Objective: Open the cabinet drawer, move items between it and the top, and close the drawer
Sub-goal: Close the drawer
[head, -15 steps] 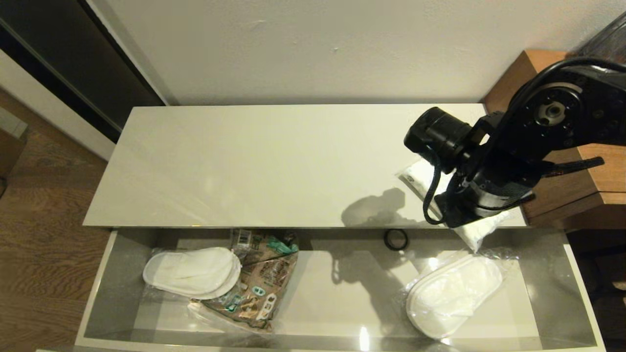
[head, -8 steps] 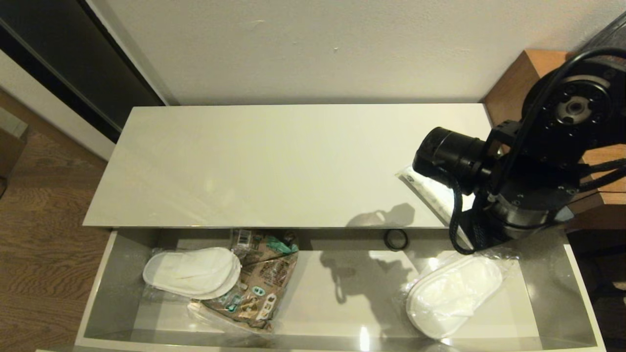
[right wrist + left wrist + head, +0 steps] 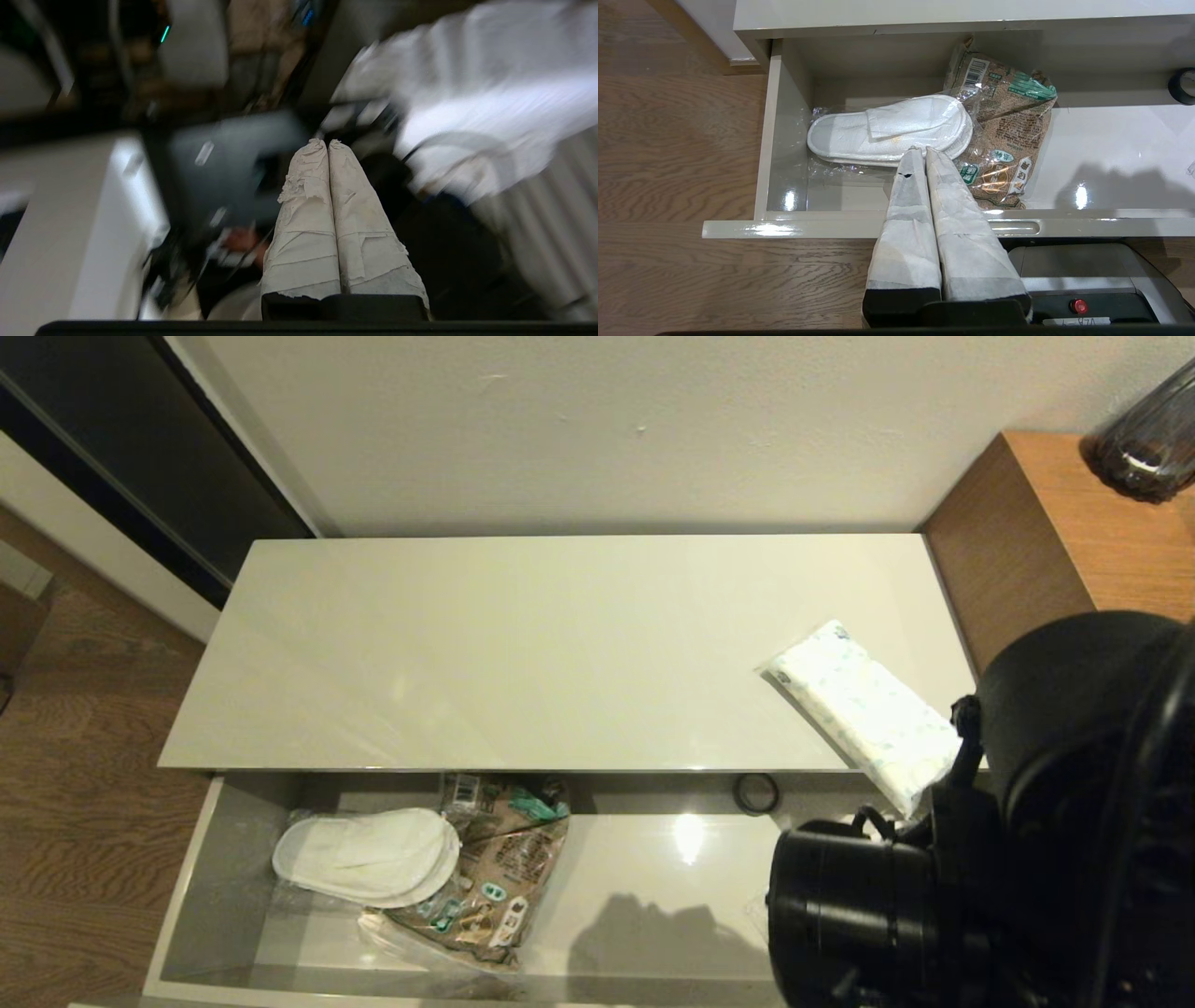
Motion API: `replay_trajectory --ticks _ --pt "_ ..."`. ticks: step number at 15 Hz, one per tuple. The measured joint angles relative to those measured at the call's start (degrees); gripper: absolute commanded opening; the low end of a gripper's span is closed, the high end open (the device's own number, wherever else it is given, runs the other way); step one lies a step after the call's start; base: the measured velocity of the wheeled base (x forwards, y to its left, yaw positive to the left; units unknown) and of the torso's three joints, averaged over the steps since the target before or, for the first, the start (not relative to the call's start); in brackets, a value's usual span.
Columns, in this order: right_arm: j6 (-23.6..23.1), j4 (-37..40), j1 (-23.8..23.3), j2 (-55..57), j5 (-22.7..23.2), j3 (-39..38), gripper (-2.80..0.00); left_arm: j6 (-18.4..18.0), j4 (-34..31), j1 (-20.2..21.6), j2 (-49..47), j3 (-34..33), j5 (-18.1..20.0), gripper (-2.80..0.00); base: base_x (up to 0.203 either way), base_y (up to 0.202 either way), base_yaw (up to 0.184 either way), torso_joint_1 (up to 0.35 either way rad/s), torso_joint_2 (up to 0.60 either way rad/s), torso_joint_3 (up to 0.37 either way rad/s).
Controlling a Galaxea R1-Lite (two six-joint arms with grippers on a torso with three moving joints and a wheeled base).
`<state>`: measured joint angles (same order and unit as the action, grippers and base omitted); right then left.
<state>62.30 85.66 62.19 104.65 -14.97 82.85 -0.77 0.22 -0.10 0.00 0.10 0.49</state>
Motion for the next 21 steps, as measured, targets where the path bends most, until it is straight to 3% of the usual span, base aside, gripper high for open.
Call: replay_trajectory --ticks 3,6,9,13,15,17,19,21 --pt "6.79 0.33 6.50 -1.19 8.82 0.25 -2.80 -0.02 0.01 0.00 0.00 0.00 0.02 -2.80 0.000 0.000 0.000 0.000 0.00 0.000" --pt "7.52 1.38 4.99 -4.70 10.36 6.78 -2.80 0.00 0.01 0.00 0.00 0.00 0.03 -2.80 0.000 0.000 0.000 0.000 0.00 0.000" --pt "6.46 1.62 -1.13 -9.02 8.73 13.68 -2.80 -0.02 0.00 0.00 0.00 0.00 0.02 -2.80 0.000 0.000 0.000 0.000 0.00 0.000" --pt "0.65 1.52 -15.62 -10.33 -3.11 17.31 -2.80 0.00 0.00 0.02 0.00 0.00 0.02 -2.80 0.000 0.000 0.000 0.000 0.00 0.000" --pt "-5.32 1.03 -20.80 -10.89 -8.01 18.30 -2.80 -0.02 0.02 -0.01 0.00 0.00 0.04 -2.80 0.000 0.000 0.000 0.000 0.00 0.000" --pt "-16.14 -1.55 -25.63 -13.82 -8.44 18.43 -2.80 -0.02 0.02 -0.01 0.00 0.00 0.02 -2.80 0.000 0.000 0.000 0.000 0.00 0.000" --pt "-29.90 -5.14 -32.96 -17.63 -6.16 16.91 -2.80 -0.02 0.02 0.00 0.00 0.00 0.00 -2.80 0.000 0.000 0.000 0.000 0.00 0.000" --pt "-44.20 -10.84 -41.53 -21.88 -0.66 11.94 -2.80 -0.01 0.01 0.00 0.00 0.00 0.02 -2.80 0.000 0.000 0.000 0.000 0.00 0.000"
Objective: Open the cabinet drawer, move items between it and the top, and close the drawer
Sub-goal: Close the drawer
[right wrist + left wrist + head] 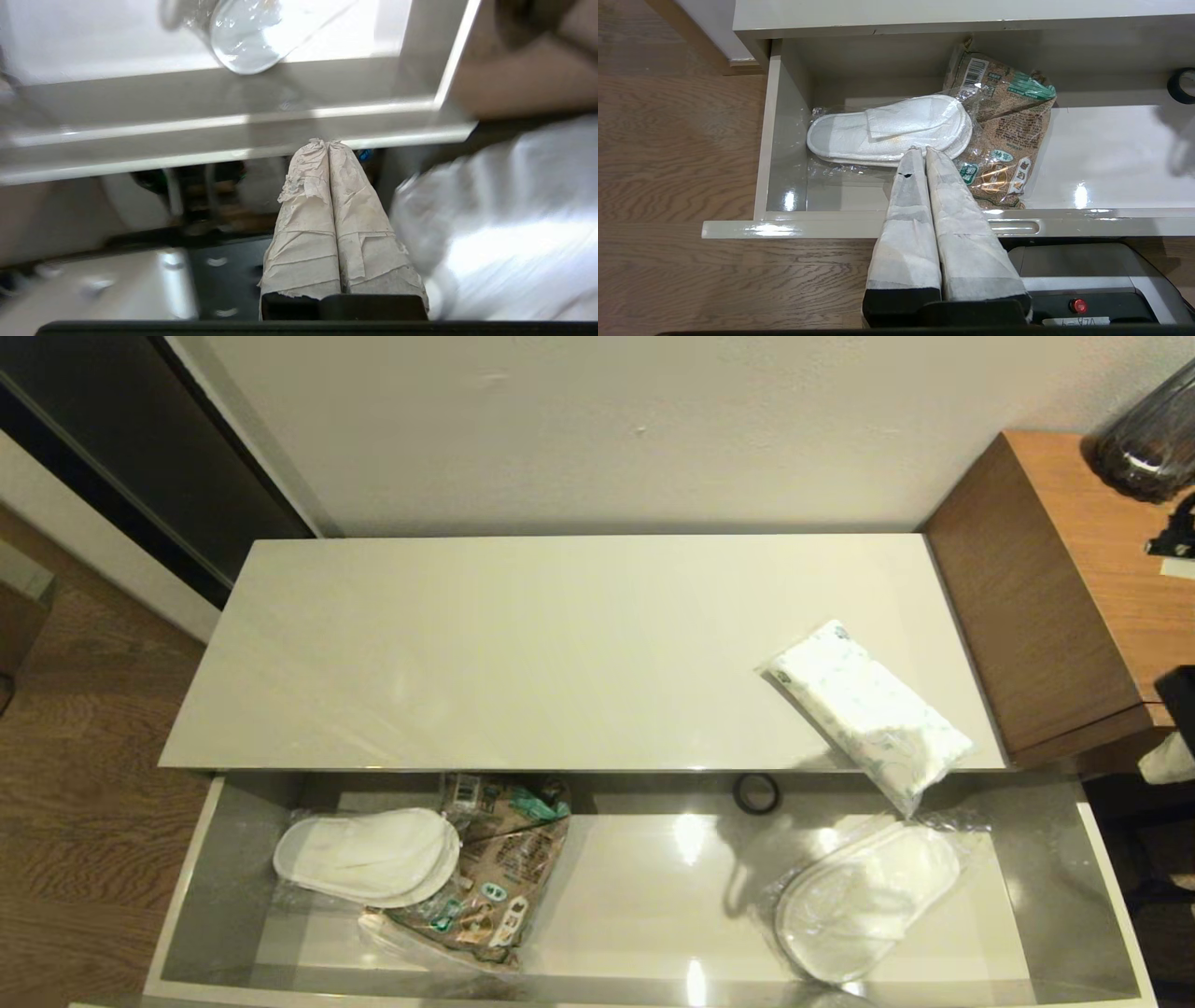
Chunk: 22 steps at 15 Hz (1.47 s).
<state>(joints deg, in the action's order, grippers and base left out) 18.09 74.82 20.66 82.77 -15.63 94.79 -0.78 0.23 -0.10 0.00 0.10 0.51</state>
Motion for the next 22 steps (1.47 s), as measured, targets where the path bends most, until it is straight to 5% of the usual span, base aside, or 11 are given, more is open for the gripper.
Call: replay_trajectory --ticks 2,4,6,10,14,19,22 --pt "-11.43 -4.55 -5.44 -4.71 4.57 -11.43 -2.80 -0.01 0.02 0.05 0.00 0.00 0.00 -2.80 0.000 0.000 0.000 0.000 0.00 0.000" --pt "-13.66 -8.32 -8.15 -8.05 6.20 -22.88 -2.80 0.00 0.01 -0.01 0.00 0.00 0.01 -2.80 0.000 0.000 0.000 0.000 0.00 0.000" --pt "-11.07 -12.72 -8.64 -10.87 7.96 -33.15 -2.80 0.00 0.02 0.00 0.00 0.00 0.00 -2.80 0.000 0.000 0.000 0.000 0.00 0.000" --pt "-5.50 -22.71 -2.18 -14.72 10.91 -51.59 -2.80 -0.01 -0.01 0.00 0.00 0.00 0.01 -2.80 0.000 0.000 0.000 0.000 0.00 0.000" --pt "-1.05 -27.93 1.69 -13.26 12.91 -57.35 -2.80 -0.01 0.03 0.02 0.00 0.00 0.01 -2.80 0.000 0.000 0.000 0.000 0.00 0.000" --pt "12.51 -43.90 14.81 1.95 15.72 -63.49 -2.80 0.02 0.02 0.00 0.00 0.00 0.00 -2.80 0.000 0.000 0.000 0.000 0.00 0.000" --pt "13.70 -54.17 16.24 10.88 18.22 -65.25 -2.80 -0.01 0.01 0.00 0.00 0.00 0.01 -2.80 0.000 0.000 0.000 0.000 0.00 0.000"
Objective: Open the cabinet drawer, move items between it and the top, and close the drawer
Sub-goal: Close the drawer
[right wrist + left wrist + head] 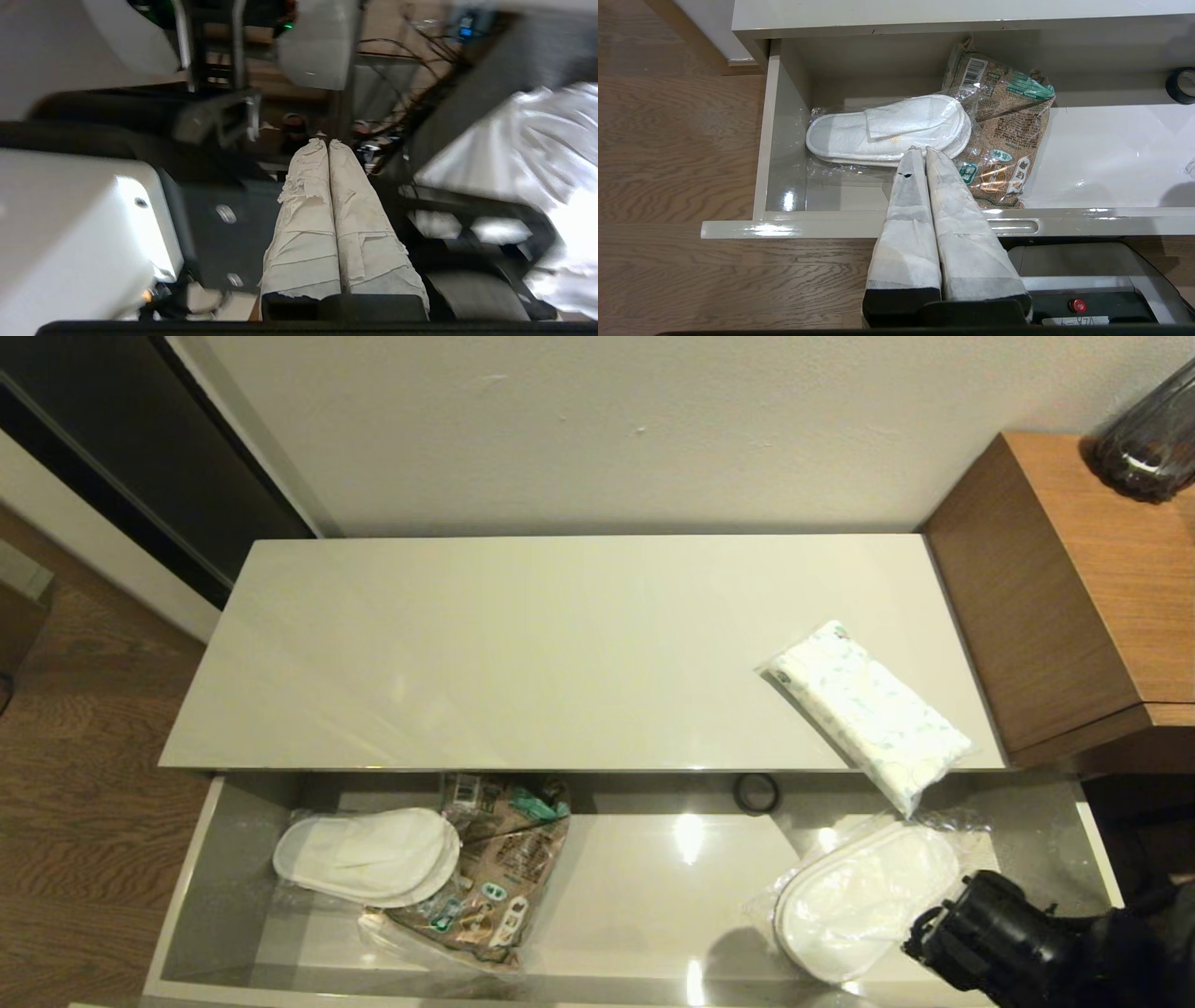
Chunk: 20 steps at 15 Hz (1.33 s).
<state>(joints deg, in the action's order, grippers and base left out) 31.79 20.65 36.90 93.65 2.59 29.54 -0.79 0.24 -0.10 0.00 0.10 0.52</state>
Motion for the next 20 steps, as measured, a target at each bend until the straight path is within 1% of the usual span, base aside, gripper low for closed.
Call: replay_trajectory --ticks 2,3,5,7,8,10,12,13,17,19,20 --pt "-0.35 -2.18 -0.17 4.51 0.79 -0.69 -2.80 0.02 -0.02 0.00 0.00 0.00 0.00 -2.80 0.000 0.000 0.000 0.000 0.00 0.000" --pt "-0.23 -2.62 -0.28 6.77 -0.04 -0.83 -2.80 0.02 -0.02 0.00 0.00 0.00 0.00 -2.80 0.000 0.000 0.000 0.000 0.00 0.000" --pt "0.46 -5.22 -0.28 10.07 -3.35 -1.04 -2.80 0.02 0.00 0.00 0.00 0.00 -0.01 -2.80 0.000 0.000 0.000 0.000 0.00 0.000" --pt "1.51 -7.83 -0.22 12.23 -5.02 -0.84 -2.80 0.00 -0.02 0.00 0.00 0.00 -0.01 -2.80 0.000 0.000 0.000 0.000 0.00 0.000" --pt "2.62 -9.33 -0.22 13.49 -6.59 0.13 -2.80 0.00 -0.02 0.00 0.00 0.00 0.00 -2.80 0.000 0.000 0.000 0.000 0.00 0.000" --pt "4.34 -10.32 -0.22 15.81 -11.36 2.12 -2.80 0.02 -0.02 0.00 0.00 0.00 0.00 -2.80 0.000 0.000 0.000 0.000 0.00 0.000" --pt "4.45 -10.07 -0.11 17.49 -15.57 3.31 -2.80 0.02 -0.02 0.00 0.00 0.00 -0.01 -2.80 0.000 0.000 0.000 0.000 0.00 0.000" --pt "4.45 -9.71 -0.05 18.24 -18.19 4.40 -2.80 0.05 -0.02 0.00 0.00 0.00 -0.02 -2.80 0.000 0.000 0.000 0.000 0.00 0.000" --pt "4.01 -8.84 -1.53 18.92 -22.70 9.48 -2.80 0.00 0.00 0.05 0.00 0.00 -0.01 -2.80 0.000 0.000 0.000 0.000 0.00 0.000" --pt "2.20 -7.45 -3.09 18.01 -25.64 14.71 -2.80 0.01 0.00 -0.01 0.00 0.00 -0.01 -2.80 0.000 0.000 0.000 0.000 0.00 0.000" --pt "0.43 -6.38 -4.33 17.23 -27.27 18.58 -2.80 0.02 0.00 -0.01 0.00 0.00 0.03 -2.80 0.000 0.000 0.000 0.000 0.00 0.000"
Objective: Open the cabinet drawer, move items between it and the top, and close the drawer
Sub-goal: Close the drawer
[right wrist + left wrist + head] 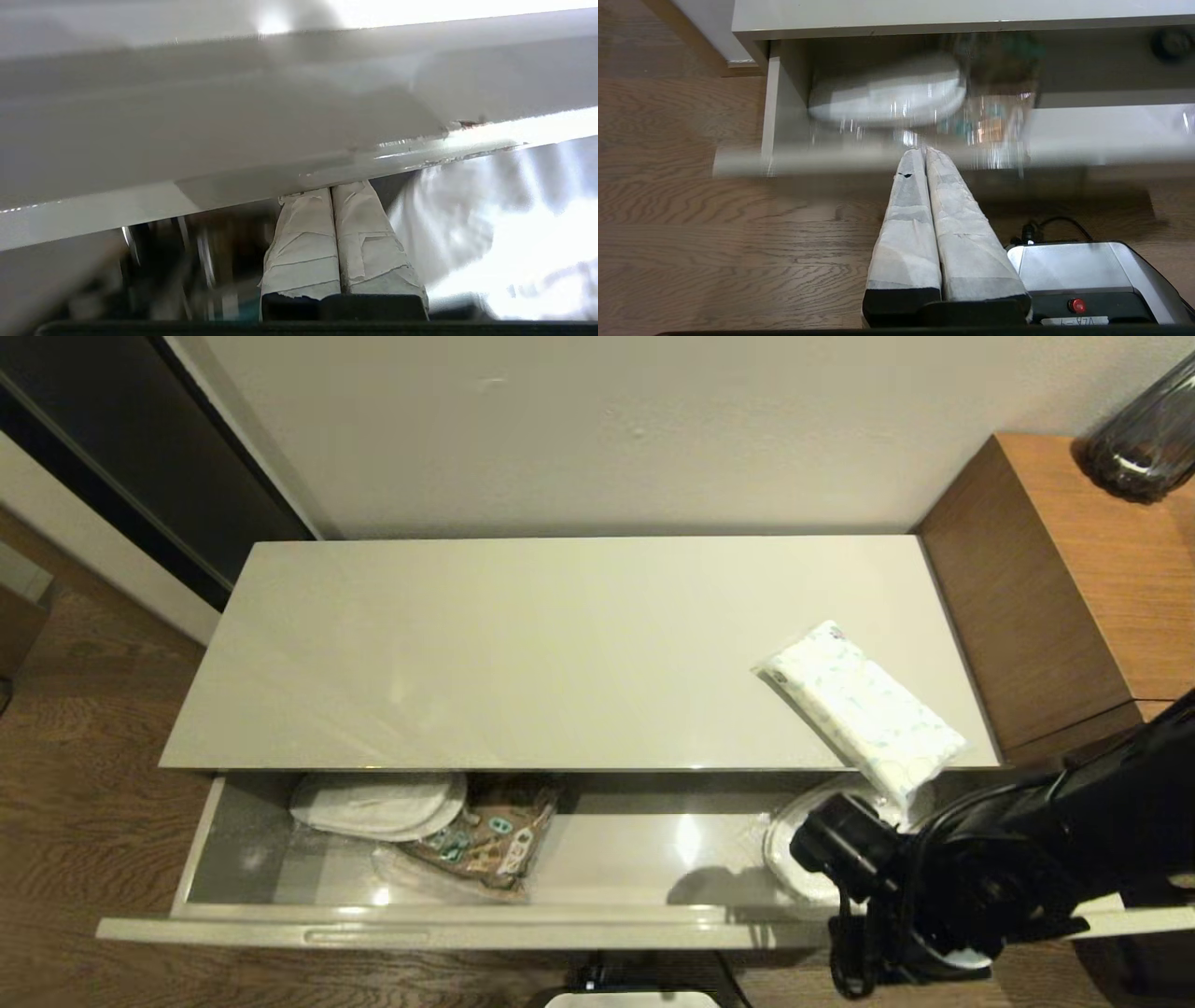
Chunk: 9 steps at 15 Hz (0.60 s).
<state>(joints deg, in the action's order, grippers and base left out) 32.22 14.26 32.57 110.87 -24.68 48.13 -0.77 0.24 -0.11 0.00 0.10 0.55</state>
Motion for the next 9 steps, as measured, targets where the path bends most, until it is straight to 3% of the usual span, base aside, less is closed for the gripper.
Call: replay_trajectory --ticks 5,9 --pt "-9.11 6.87 -8.72 -3.21 -2.41 18.47 -2.80 -0.02 0.00 0.01 0.00 0.00 -0.02 -2.80 0.000 0.000 0.000 0.000 0.00 0.000" --pt "-15.09 10.80 -11.82 -7.70 -1.70 20.58 -2.80 0.00 0.00 -0.02 0.00 0.00 -0.02 -2.80 0.000 0.000 0.000 0.000 0.00 0.000"
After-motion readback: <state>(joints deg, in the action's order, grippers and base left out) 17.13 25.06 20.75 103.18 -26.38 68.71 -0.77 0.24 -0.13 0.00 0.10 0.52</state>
